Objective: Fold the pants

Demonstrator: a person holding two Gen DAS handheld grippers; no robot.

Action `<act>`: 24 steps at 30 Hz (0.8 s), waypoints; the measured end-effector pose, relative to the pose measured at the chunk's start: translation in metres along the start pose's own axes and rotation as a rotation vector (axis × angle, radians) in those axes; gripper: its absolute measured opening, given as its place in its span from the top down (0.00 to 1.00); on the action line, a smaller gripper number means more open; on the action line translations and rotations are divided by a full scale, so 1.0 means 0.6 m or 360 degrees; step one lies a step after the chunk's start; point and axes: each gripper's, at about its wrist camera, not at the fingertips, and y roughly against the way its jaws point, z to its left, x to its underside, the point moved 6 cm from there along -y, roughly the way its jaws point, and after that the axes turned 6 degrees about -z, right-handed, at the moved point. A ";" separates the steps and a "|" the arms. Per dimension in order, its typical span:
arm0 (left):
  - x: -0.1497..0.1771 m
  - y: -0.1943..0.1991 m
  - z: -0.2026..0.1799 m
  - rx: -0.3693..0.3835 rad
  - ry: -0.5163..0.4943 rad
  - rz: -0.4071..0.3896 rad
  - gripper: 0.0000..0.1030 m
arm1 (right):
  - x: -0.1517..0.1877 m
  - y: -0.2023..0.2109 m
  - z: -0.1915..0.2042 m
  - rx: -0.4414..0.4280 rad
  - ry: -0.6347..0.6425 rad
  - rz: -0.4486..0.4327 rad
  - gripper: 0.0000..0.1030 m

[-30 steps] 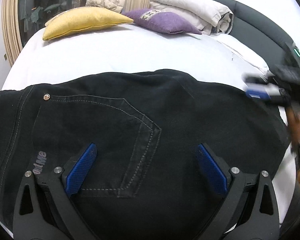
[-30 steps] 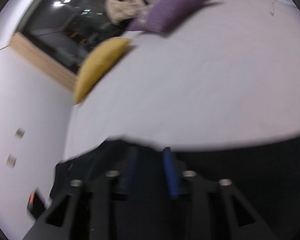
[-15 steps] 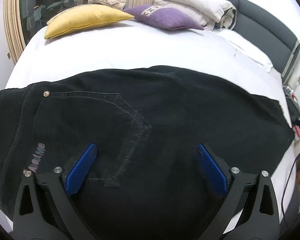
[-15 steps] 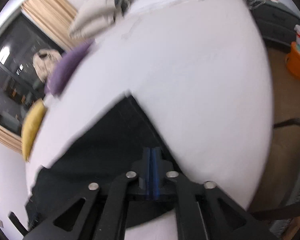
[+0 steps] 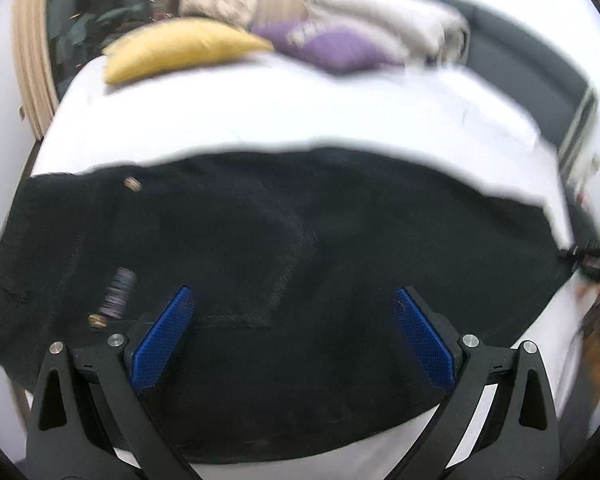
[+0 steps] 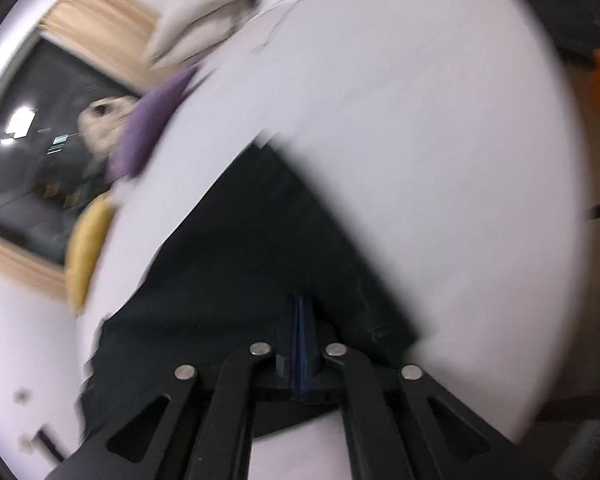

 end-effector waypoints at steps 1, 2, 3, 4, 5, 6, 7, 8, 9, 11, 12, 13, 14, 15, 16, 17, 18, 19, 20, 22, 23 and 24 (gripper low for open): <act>-0.017 0.010 0.015 -0.0028 0.0011 -0.0052 0.01 | 0.002 0.013 0.026 -0.0101 0.0025 -0.0010 0.79; -0.025 0.011 0.024 -0.0038 0.0016 -0.0068 0.01 | 0.011 0.019 0.066 -0.0227 0.0060 0.0005 0.72; -0.035 0.006 0.043 -0.0052 0.0035 -0.0073 0.01 | 0.025 0.019 0.104 -0.0320 0.0098 0.0031 0.68; -0.037 -0.006 0.066 -0.0084 0.0066 -0.0051 0.01 | 0.041 0.022 0.131 -0.0415 0.0150 0.0072 0.59; -0.034 -0.022 0.093 -0.0124 0.0100 -0.0006 0.01 | 0.069 0.008 0.177 -0.0518 0.0228 0.0141 0.50; -0.025 -0.036 0.115 -0.0170 0.0124 0.0049 0.01 | 0.078 -0.012 0.209 -0.0543 0.0261 0.0167 0.47; -0.009 -0.046 0.138 -0.0215 0.0144 0.0105 0.03 | 0.103 -0.037 0.227 -0.0541 0.0299 0.0215 0.46; 0.014 -0.052 0.162 -0.0163 0.0184 0.0142 0.04 | 0.113 -0.065 0.225 -0.0504 0.0304 0.0264 0.46; 0.019 -0.044 0.167 -0.0080 0.0180 0.0094 0.04 | 0.117 -0.091 0.209 -0.0428 0.0290 0.0314 0.46; 0.023 -0.024 0.167 -0.0030 0.0106 0.0060 0.05 | 0.119 -0.111 0.174 -0.0339 0.0198 0.0316 0.80; 0.023 -0.010 0.167 -0.0013 0.0079 0.0046 0.07 | 0.109 -0.110 0.159 -0.0329 0.0153 0.0299 0.87; 0.022 0.002 0.170 -0.0013 0.0076 0.0026 0.06 | 0.102 -0.112 0.148 -0.0294 0.0117 0.0287 0.91; 0.016 0.015 0.176 -0.0006 0.0096 -0.0003 0.06 | 0.093 -0.103 0.141 -0.0250 0.0104 0.0272 0.90; 0.005 0.026 0.182 0.0025 0.0141 -0.0039 0.06 | 0.098 -0.080 0.136 -0.0224 0.0123 0.0261 0.88; -0.004 0.031 0.186 0.0036 0.0171 -0.0063 0.06 | 0.094 -0.065 0.150 -0.0244 0.0166 0.0235 0.78; -0.020 0.029 0.194 0.0035 0.0204 -0.0086 0.06 | 0.090 -0.052 0.156 -0.0309 0.0190 0.0226 0.71; -0.037 0.023 0.197 0.0049 0.0227 -0.0106 0.06 | 0.088 -0.044 0.172 -0.0394 0.0222 0.0233 0.66; -0.056 0.012 0.194 0.0090 0.0244 -0.0125 0.06 | 0.093 -0.048 0.178 -0.0427 0.0254 0.0245 0.58; -0.080 0.001 0.196 0.0112 0.0243 -0.0129 0.06 | 0.100 -0.061 0.205 -0.0437 0.0289 0.0260 0.54; -0.113 -0.035 0.178 0.0147 0.0180 -0.0089 0.06 | 0.112 -0.081 0.207 -0.0400 0.0320 0.0296 0.53; -0.124 -0.070 0.170 0.0153 0.0133 -0.0005 0.06 | 0.115 -0.096 0.194 -0.0361 0.0294 0.0319 0.53; -0.124 -0.096 0.174 0.0126 0.0115 0.0063 0.06 | 0.115 -0.100 0.172 -0.0346 0.0255 0.0325 0.54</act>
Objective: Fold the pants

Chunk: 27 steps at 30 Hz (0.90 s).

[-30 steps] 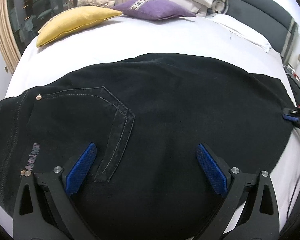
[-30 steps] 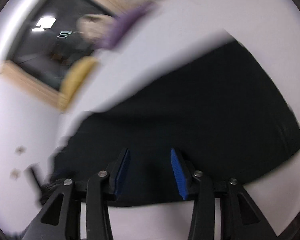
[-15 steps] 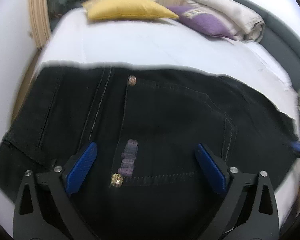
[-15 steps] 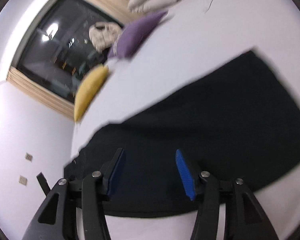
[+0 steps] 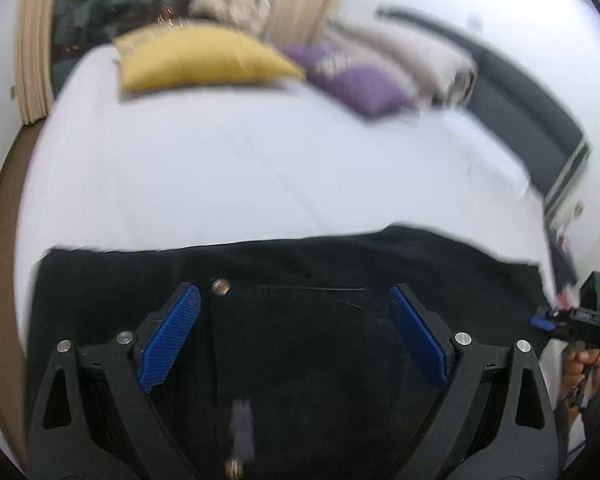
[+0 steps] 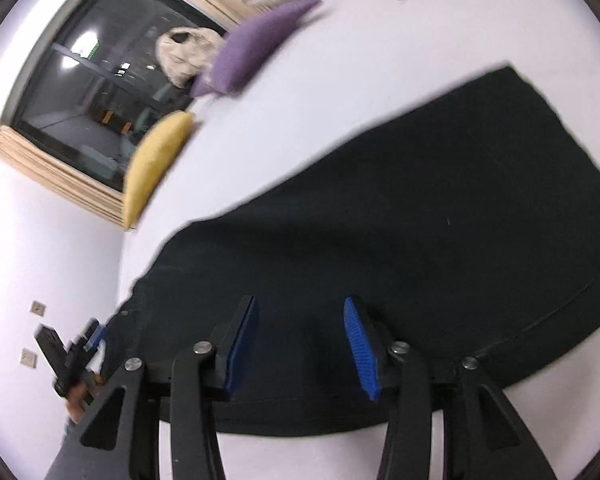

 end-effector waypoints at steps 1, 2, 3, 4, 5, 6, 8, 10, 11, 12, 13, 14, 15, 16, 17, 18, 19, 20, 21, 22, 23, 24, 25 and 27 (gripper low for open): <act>0.002 -0.024 0.012 -0.0031 0.0000 0.0055 0.08 | -0.001 0.002 -0.018 -0.0038 -0.0054 -0.0024 0.61; 0.011 -0.047 0.027 0.0023 0.0014 0.0091 0.08 | -0.008 0.013 -0.045 -0.0060 -0.0116 -0.0061 0.71; 0.016 -0.056 0.029 0.0067 0.0019 0.0086 0.08 | -0.018 0.024 -0.067 -0.0036 -0.0157 -0.0091 0.74; 0.016 -0.056 0.032 0.0096 0.0022 0.0063 0.08 | -0.031 0.043 -0.093 0.0006 -0.0205 -0.0142 0.76; 0.014 -0.050 0.033 0.0117 0.0020 0.0033 0.08 | -0.040 0.068 -0.110 0.0050 -0.0240 -0.0194 0.76; 0.015 -0.047 0.034 0.0123 0.0019 0.0028 0.08 | -0.051 0.098 -0.139 0.0133 -0.0291 -0.0259 0.74; 0.015 -0.038 0.030 0.0092 0.0017 0.0029 0.08 | -0.063 0.134 -0.174 0.0185 -0.0394 -0.0334 0.61; 0.005 -0.019 0.014 0.0030 -0.0026 -0.0017 0.08 | -0.060 0.172 -0.169 0.0131 -0.0423 -0.0386 0.57; -0.002 0.002 -0.003 0.0038 -0.0064 -0.0088 0.08 | -0.052 0.192 -0.162 0.0092 -0.0403 -0.0403 0.53; -0.002 0.009 -0.006 0.0020 -0.0080 -0.0120 0.08 | -0.037 0.218 -0.167 0.0076 -0.0390 -0.0415 0.50; 0.001 0.009 -0.006 -0.0047 -0.0089 -0.0118 0.07 | -0.036 0.225 -0.165 0.0063 -0.0385 -0.0443 0.42; 0.011 -0.001 -0.001 -0.0122 -0.0083 -0.0056 0.07 | -0.027 0.237 -0.169 0.0062 -0.0422 -0.0484 0.37; 0.022 -0.016 0.008 -0.0183 -0.0060 0.0018 0.08 | -0.041 0.224 -0.158 0.0062 -0.0457 -0.0500 0.36; 0.035 -0.029 0.023 -0.0240 -0.0006 0.0088 0.09 | -0.034 0.223 -0.168 0.0054 -0.0535 -0.0513 0.36; 0.038 -0.025 0.029 -0.0248 0.0022 0.0076 0.09 | -0.038 0.204 -0.169 0.0049 -0.0595 -0.0512 0.36; 0.035 -0.014 0.025 -0.0250 0.0044 0.0050 0.09 | -0.035 0.199 -0.173 0.0044 -0.0624 -0.0501 0.36; 0.032 0.000 0.017 -0.0240 0.0070 0.0020 0.09 | -0.032 0.188 -0.182 0.0060 -0.0658 -0.0474 0.36; 0.030 0.020 -0.003 -0.0198 0.0098 -0.0028 0.09 | -0.022 0.194 -0.188 0.0069 -0.0691 -0.0477 0.36; 0.031 0.037 -0.023 -0.0166 0.0097 -0.0058 0.09 | -0.021 0.200 -0.197 0.0082 -0.0728 -0.0482 0.36; 0.034 0.054 -0.045 -0.0123 0.0072 -0.0081 0.08 | -0.016 0.231 -0.222 0.0116 -0.0803 -0.0481 0.36; 0.044 0.074 -0.069 -0.0069 0.0042 -0.0104 0.08 | -0.014 0.223 -0.231 0.0090 -0.0904 -0.0493 0.35; 0.051 0.087 -0.085 -0.0029 0.0026 -0.0117 0.08 | -0.015 0.217 -0.230 0.0024 -0.0946 -0.0510 0.35; 0.063 0.097 -0.110 0.0030 0.0013 -0.0114 0.08 | -0.017 0.215 -0.232 -0.0014 -0.0948 -0.0516 0.35; 0.088 0.099 -0.147 0.0118 0.0008 -0.0069 0.08 | -0.026 0.199 -0.229 -0.0037 -0.0904 -0.0519 0.35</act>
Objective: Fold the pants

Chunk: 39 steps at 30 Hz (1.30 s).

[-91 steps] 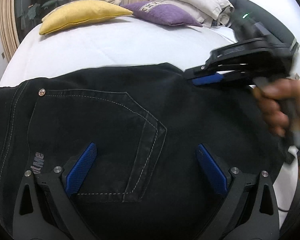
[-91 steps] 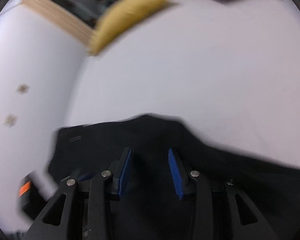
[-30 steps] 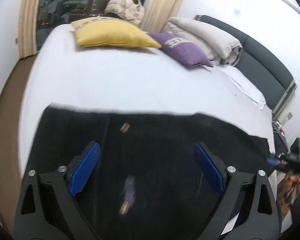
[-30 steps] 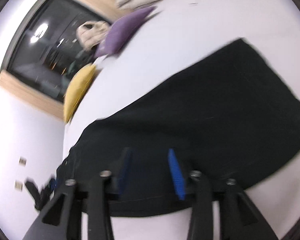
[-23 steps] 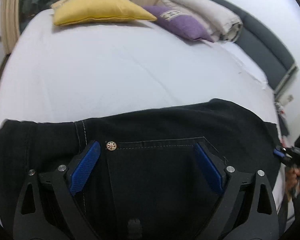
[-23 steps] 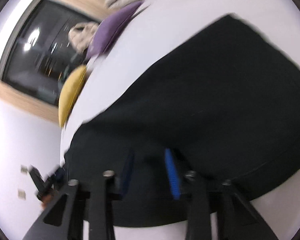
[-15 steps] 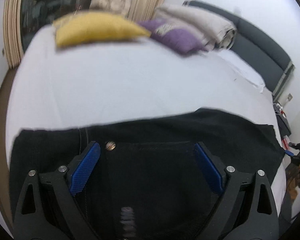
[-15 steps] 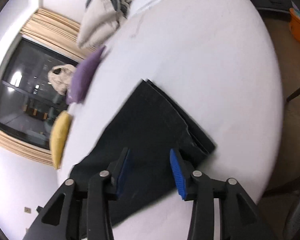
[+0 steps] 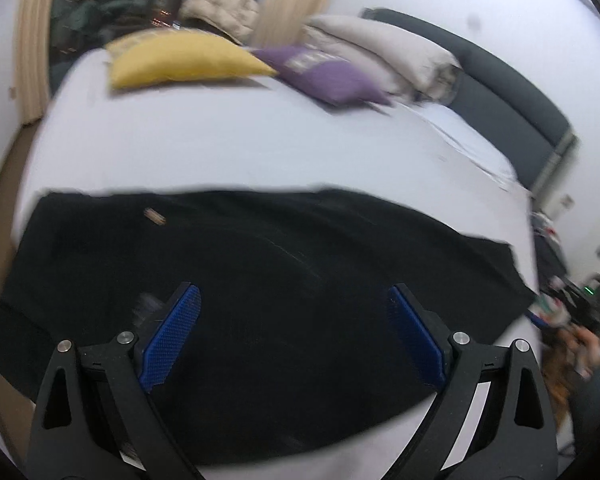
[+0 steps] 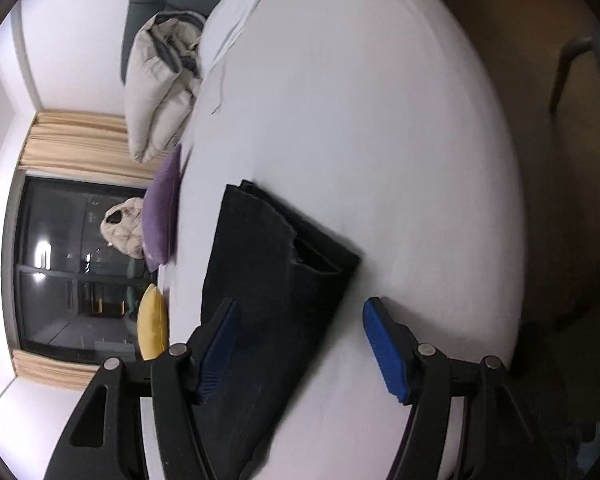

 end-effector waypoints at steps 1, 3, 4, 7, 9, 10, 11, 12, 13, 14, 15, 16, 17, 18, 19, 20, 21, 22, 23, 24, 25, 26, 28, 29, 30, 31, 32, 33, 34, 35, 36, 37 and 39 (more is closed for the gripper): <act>0.012 -0.005 -0.015 0.0028 0.0006 0.0025 0.08 | -0.003 0.000 0.000 -0.0013 -0.0007 -0.0004 0.35; 0.044 -0.016 -0.038 0.0082 0.0023 0.0103 0.08 | -0.011 -0.002 -0.008 -0.0075 -0.0055 -0.0023 0.35; 0.057 -0.020 -0.045 0.0097 0.0029 0.0132 0.08 | -0.015 -0.004 -0.014 -0.0099 -0.0086 -0.0032 0.35; 0.091 -0.030 -0.078 0.0163 0.0043 0.0198 0.08 | -0.023 -0.017 -0.017 -0.0170 -0.0165 -0.0038 0.35; 0.104 -0.026 -0.092 0.0196 0.0038 0.0212 0.08 | -0.026 -0.017 -0.020 -0.0192 -0.0162 -0.0038 0.35; 0.110 -0.026 -0.097 0.0208 0.0037 0.0217 0.08 | -0.027 -0.021 -0.018 -0.0201 -0.0160 -0.0039 0.35; 0.113 -0.029 -0.105 0.0221 0.0036 0.0226 0.08 | -0.028 -0.022 -0.019 -0.0216 -0.0161 -0.0047 0.36; 0.136 -0.002 -0.113 0.0230 0.0032 0.0228 0.08 | -0.030 -0.030 -0.016 -0.0218 -0.0163 -0.0053 0.36; 0.139 -0.002 -0.119 0.0239 0.0030 0.0230 0.08 | -0.030 -0.031 -0.018 -0.0214 -0.0164 -0.0057 0.40; 0.141 -0.004 -0.124 0.0245 0.0030 0.0232 0.08 | -0.031 -0.032 -0.019 -0.0204 -0.0165 -0.0062 0.44; 0.141 -0.006 -0.129 0.0249 0.0032 0.0235 0.08 | -0.030 -0.023 -0.026 -0.0201 -0.0164 -0.0061 0.46; 0.142 -0.005 -0.134 0.0252 0.0036 0.0235 0.08 | -0.031 -0.021 -0.029 -0.0196 -0.0163 -0.0059 0.51; 0.137 -0.009 -0.136 0.0255 0.0044 0.0236 0.08 | -0.030 -0.018 -0.034 -0.0186 -0.0171 -0.0060 0.58; 0.137 -0.008 -0.136 0.0257 0.0052 0.0237 0.08 | -0.030 -0.016 -0.039 -0.0185 -0.0184 -0.0062 0.61; 0.137 -0.009 -0.133 0.0261 0.0062 0.0239 0.08 | -0.030 -0.017 -0.043 -0.0186 -0.0199 -0.0061 0.67; 0.136 -0.010 -0.134 0.0262 0.0072 0.0246 0.08 | -0.030 -0.016 -0.048 -0.0185 -0.0214 -0.0065 0.74; 0.132 -0.009 -0.130 0.0260 0.0075 0.0249 0.08 | -0.029 -0.016 -0.050 -0.0184 -0.0220 -0.0068 0.76; 0.133 -0.010 -0.131 0.0260 0.0077 0.0251 0.08 | -0.029 -0.016 -0.052 -0.0184 -0.0216 -0.0069 0.79; 0.132 -0.015 -0.134 0.0262 0.0078 0.0257 0.08 | -0.028 -0.017 -0.052 -0.0181 -0.0207 -0.0072 0.82; 0.133 -0.015 -0.134 0.0262 0.0075 0.0261 0.08 | -0.028 -0.017 -0.051 -0.0176 -0.0198 -0.0073 0.83; 0.131 -0.017 -0.131 0.0261 0.0073 0.0264 0.08 | -0.028 -0.016 -0.049 -0.0173 -0.0190 -0.0075 0.84; 0.131 -0.018 -0.128 0.0262 0.0074 0.0266 0.08 | -0.029 -0.015 -0.047 -0.0166 -0.0175 -0.0079 0.85; 0.132 -0.022 -0.128 0.0260 0.0084 0.0269 0.08 | -0.030 -0.013 -0.042 -0.0147 -0.0143 -0.0088 0.85; 0.131 -0.024 -0.125 0.0261 0.0096 0.0271 0.08 | -0.031 -0.010 -0.038 -0.0140 -0.0127 -0.0095 0.85; 0.128 -0.023 -0.122 0.0262 0.0106 0.0273 0.08 | -0.032 -0.009 -0.034 -0.0132 -0.0112 -0.0101 0.85; 0.126 -0.025 -0.123 0.0264 0.0113 0.0275 0.08 | -0.032 -0.008 -0.030 -0.0119 -0.0090 -0.0109 0.85; 0.120 -0.028 -0.125 0.0268 0.0121 0.0274 0.08 | -0.033 -0.005 -0.027 -0.0108 -0.0073 -0.0116 0.85; 0.117 -0.031 -0.128 0.0268 0.0113 0.0264 0.08 | -0.034 -0.004 -0.026 -0.0101 -0.0060 -0.0120 0.85; 0.109 -0.036 -0.134 0.0276 0.0108 0.0259 0.08 | -0.034 -0.003 -0.021 -0.0081 -0.0027 -0.0125 0.85; 0.105 -0.039 -0.141 0.0284 0.0103 0.0255 0.08 | -0.034 -0.005 -0.017 -0.0067 -0.0001 -0.0127 0.85; 0.096 -0.044 -0.148 0.0297 0.0100 0.0249 0.08 | -0.034 -0.002 -0.014 -0.0053 0.0023 -0.0131 0.85; 0.090 -0.048 -0.152 0.0308 0.0103 0.0249 0.08 | -0.034 0.000 -0.010 -0.0040 0.0046 -0.0136 0.85; 0.076 -0.060 -0.163 0.0341 0.0127 0.0254 0.08 | -0.034 0.005 0.005 -0.0011 0.0117 -0.0148 0.86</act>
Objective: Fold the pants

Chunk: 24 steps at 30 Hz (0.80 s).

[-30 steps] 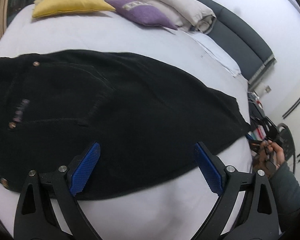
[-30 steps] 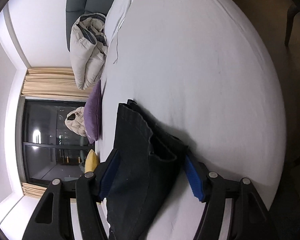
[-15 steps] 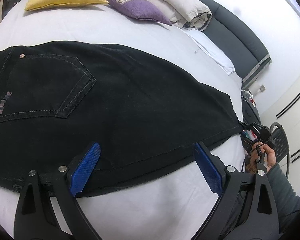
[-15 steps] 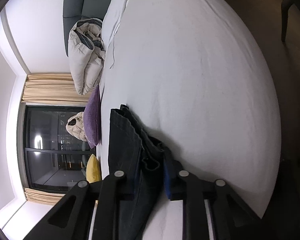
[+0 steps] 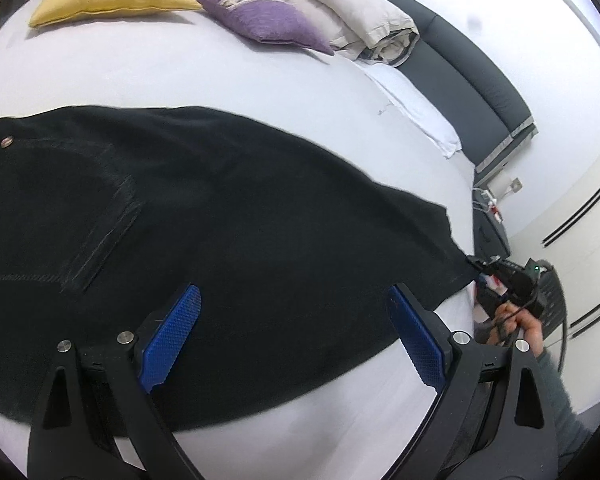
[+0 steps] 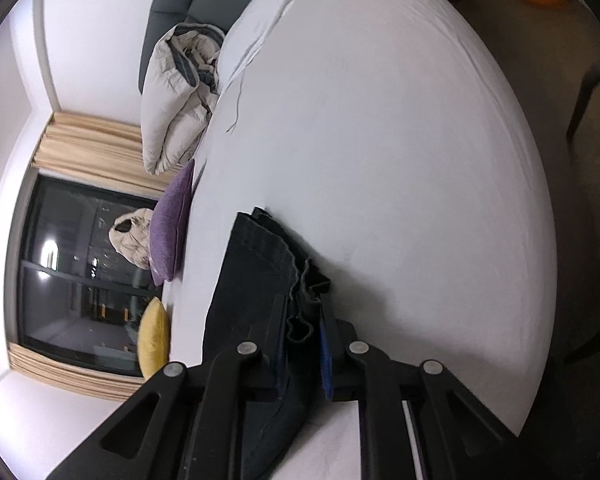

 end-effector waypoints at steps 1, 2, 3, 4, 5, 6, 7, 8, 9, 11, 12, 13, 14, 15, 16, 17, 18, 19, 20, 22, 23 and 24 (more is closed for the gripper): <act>-0.006 -0.006 -0.003 0.0015 0.0010 0.0002 0.08 | 0.001 0.003 0.012 0.0014 0.0054 -0.0006 0.86; -0.014 -0.013 -0.008 0.0030 0.0013 0.0006 0.08 | 0.004 0.004 0.033 0.0024 0.0141 -0.0011 0.86; -0.020 -0.017 -0.011 0.0041 0.0013 0.0008 0.08 | 0.007 0.004 0.046 0.0028 0.0189 -0.0010 0.86; -0.027 -0.024 -0.016 0.0058 0.0015 0.0011 0.08 | 0.014 0.003 0.067 0.0033 0.0269 -0.0009 0.86; -0.033 -0.029 -0.018 0.0081 0.0022 0.0013 0.08 | 0.026 0.003 0.096 0.0034 0.0383 -0.0001 0.86; -0.040 -0.034 -0.021 0.0102 0.0033 0.0018 0.08 | 0.042 0.001 0.125 0.0035 0.0506 0.0012 0.86; -0.048 -0.042 -0.026 0.0133 0.0053 0.0028 0.08 | 0.067 -0.001 0.163 0.0024 0.0673 0.0035 0.86; -0.056 -0.050 -0.029 0.0155 0.0075 0.0046 0.08 | 0.106 -0.005 0.209 -0.0004 0.0905 0.0079 0.86; -0.063 -0.057 -0.032 0.0178 0.0098 0.0062 0.08 | 0.146 -0.007 0.243 -0.0024 0.1114 0.0120 0.86; -0.080 -0.076 -0.038 0.0254 0.0182 0.0108 0.08 | 0.234 -0.016 0.286 -0.0063 0.1458 0.0210 0.86; -0.085 -0.087 -0.041 0.0285 0.0223 0.0142 0.07 | 0.261 -0.024 0.290 -0.0074 0.1508 0.0254 0.86; -0.088 -0.099 -0.045 0.0309 0.0260 0.0188 0.06 | 0.283 -0.034 0.288 -0.0079 0.1516 0.0297 0.86; -0.092 -0.117 -0.052 0.0333 0.0292 0.0251 0.06 | 0.301 -0.042 0.284 -0.0086 0.1514 0.0324 0.86; -0.095 -0.127 -0.058 0.0348 0.0294 0.0281 0.06 | 0.312 -0.045 0.282 -0.0087 0.1526 0.0333 0.86; -0.096 -0.138 -0.065 0.0355 0.0283 0.0308 0.06 | 0.321 -0.048 0.281 -0.0084 0.1544 0.0339 0.86; -0.097 -0.151 -0.071 0.0359 0.0269 0.0335 0.06 | 0.328 -0.047 0.279 -0.0085 0.1569 0.0341 0.86; -0.097 -0.166 -0.077 0.0367 0.0265 0.0368 0.06 | 0.329 -0.045 0.280 -0.0085 0.1584 0.0336 0.86; -0.094 -0.184 -0.082 0.0378 0.0281 0.0414 0.06 | 0.329 -0.041 0.281 -0.0088 0.1603 0.0327 0.86; -0.092 -0.194 -0.083 0.0382 0.0297 0.0440 0.06 | 0.327 -0.037 0.282 -0.0089 0.1623 0.0317 0.86; -0.086 -0.222 -0.085 0.0369 0.0335 0.0495 0.06 | 0.326 -0.029 0.284 -0.0093 0.1647 0.0303 0.86; -0.084 -0.234 -0.089 0.0378 0.0343 0.0518 0.06 | 0.327 -0.025 0.285 -0.0095 0.1664 0.0295 0.86; -0.083 -0.246 -0.096 0.0386 0.0342 0.0541 0.06 | 0.328 -0.021 0.286 -0.0098 0.1677 0.0290 0.86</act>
